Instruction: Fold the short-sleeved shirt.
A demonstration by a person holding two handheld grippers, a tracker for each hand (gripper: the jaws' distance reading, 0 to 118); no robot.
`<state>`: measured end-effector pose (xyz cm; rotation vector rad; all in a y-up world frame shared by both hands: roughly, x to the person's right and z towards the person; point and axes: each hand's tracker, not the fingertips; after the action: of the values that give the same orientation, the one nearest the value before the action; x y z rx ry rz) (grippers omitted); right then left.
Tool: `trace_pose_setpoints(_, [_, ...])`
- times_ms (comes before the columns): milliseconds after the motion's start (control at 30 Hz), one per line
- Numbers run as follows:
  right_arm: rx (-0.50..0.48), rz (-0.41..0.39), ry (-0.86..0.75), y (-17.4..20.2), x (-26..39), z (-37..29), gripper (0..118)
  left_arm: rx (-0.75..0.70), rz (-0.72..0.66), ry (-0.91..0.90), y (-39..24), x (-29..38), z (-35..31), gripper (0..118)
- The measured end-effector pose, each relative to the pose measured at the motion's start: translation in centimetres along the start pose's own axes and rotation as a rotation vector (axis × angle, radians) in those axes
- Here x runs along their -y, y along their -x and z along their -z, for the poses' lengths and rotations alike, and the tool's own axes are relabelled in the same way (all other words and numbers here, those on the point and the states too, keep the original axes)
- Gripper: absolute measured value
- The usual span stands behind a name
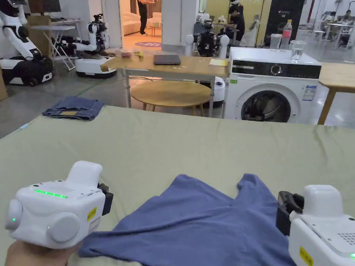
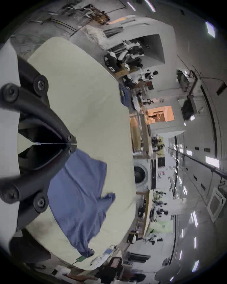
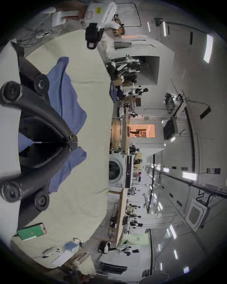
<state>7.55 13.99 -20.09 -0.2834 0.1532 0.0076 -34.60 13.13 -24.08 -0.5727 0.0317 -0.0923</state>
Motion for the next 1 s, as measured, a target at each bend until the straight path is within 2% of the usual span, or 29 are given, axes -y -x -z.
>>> trace_pose_setpoints(133, [-0.023, 0.022, 0.069, 0.5, 1.2, 2.5, 0, 0.017, -0.085, 0.095, 4.7, 1.5, 1.4, 0])
trace_pose_setpoints(167, [-0.022, 0.027, 0.084, 0.6, 1.5, 3.2, 0, 0.043, -0.103, 0.126, 5.2, 2.1, 2.0, 9])
trace_pose_setpoints(200, [-0.021, 0.025, 0.095, 0.9, 2.0, 3.9, 0, 0.042, -0.121, 0.163, 5.7, 2.9, 3.0, 9])
trace_pose_setpoints(233, [-0.022, 0.022, 0.107, 1.0, 2.2, 4.5, 0, 0.050, -0.134, 0.189, 6.0, 3.5, 3.8, 18])
trace_pose_setpoints(267, [-0.022, 0.016, 0.122, 1.0, 2.5, 5.2, 0, 0.055, -0.144, 0.224, 5.6, 3.7, 4.6, 41])
trace_pose_setpoints(300, [-0.021, 0.012, 0.133, 1.0, 2.8, 5.8, 0, 0.060, -0.142, 0.260, 5.3, 4.5, 5.8, 86])
trace_pose_setpoints(333, [-0.019, 0.010, 0.143, 1.1, 3.1, 6.4, 0, 0.069, -0.143, 0.259, 5.0, 5.1, 6.5, 116])
trace_pose_setpoints(367, [-0.016, 0.010, 0.155, 0.9, 3.3, 7.0, 0, 0.069, -0.151, 0.269, 4.6, 5.6, 7.4, 117])
trace_pose_setpoints(500, [0.013, -0.005, 0.191, -0.4, 3.8, 8.8, 0, 0.079, -0.149, 0.347, 4.6, 7.0, 12.9, 116])
trace_pose_setpoints(533, [0.021, -0.006, 0.200, -1.0, 3.9, 9.2, 0, 0.089, -0.151, 0.370, 5.6, 7.4, 15.0, 114])
trace_pose_setpoints(567, [0.029, -0.004, 0.210, -1.7, 4.0, 9.6, 0, 0.106, -0.145, 0.392, 5.5, 7.7, 16.0, 108])
trace_pose_setpoints(600, [0.040, 0.003, 0.222, -2.4, 4.1, 10.0, 0, 0.128, -0.126, 0.419, 5.1, 7.9, 16.7, 93])
trace_pose_setpoints(633, [0.050, 0.011, 0.236, -3.3, 4.1, 10.6, 0, 0.137, -0.096, 0.440, 4.6, 8.2, 17.2, 66])
trace_pose_setpoints(700, [0.097, 0.020, 0.274, -5.8, 4.2, 12.5, 0, 0.109, 0.012, 0.399, 3.9, 7.8, 16.2, 60])
trace_pose_setpoints(733, [0.119, 0.025, 0.291, -6.9, 4.3, 13.5, 0, 0.138, 0.003, 0.404, 3.9, 7.4, 15.8, 37])
trace_pose_setpoints(767, [0.137, 0.034, 0.327, -8.3, 4.4, 15.0, 0, 0.151, -0.002, 0.398, 3.7, 6.9, 15.4, 5])
trace_pose_setpoints(800, [0.150, 0.045, 0.359, -9.6, 4.4, 16.6, 0, 0.143, 0.006, 0.371, 3.4, 6.6, 13.8, 0])
trace_pose_setpoints(867, [0.175, 0.048, 0.405, -11.8, 4.5, 19.6, 0, 0.118, 0.024, 0.317, 2.8, 5.5, 12.2, 0])
trace_pose_setpoints(900, [0.174, 0.044, 0.428, -12.7, 4.6, 21.3, 6, 0.115, 0.017, 0.308, 2.6, 5.1, 11.6, 0])
trace_pose_setpoints(967, [0.181, 0.049, 0.464, -14.2, 4.5, 24.6, 88, 0.127, 0.000, 0.297, 2.1, 4.4, 9.8, 0])
trace_pose_setpoints(1000, [0.175, 0.067, 0.509, -14.7, 4.8, 26.2, 115, 0.128, -0.004, 0.298, 1.9, 4.2, 9.6, 0])
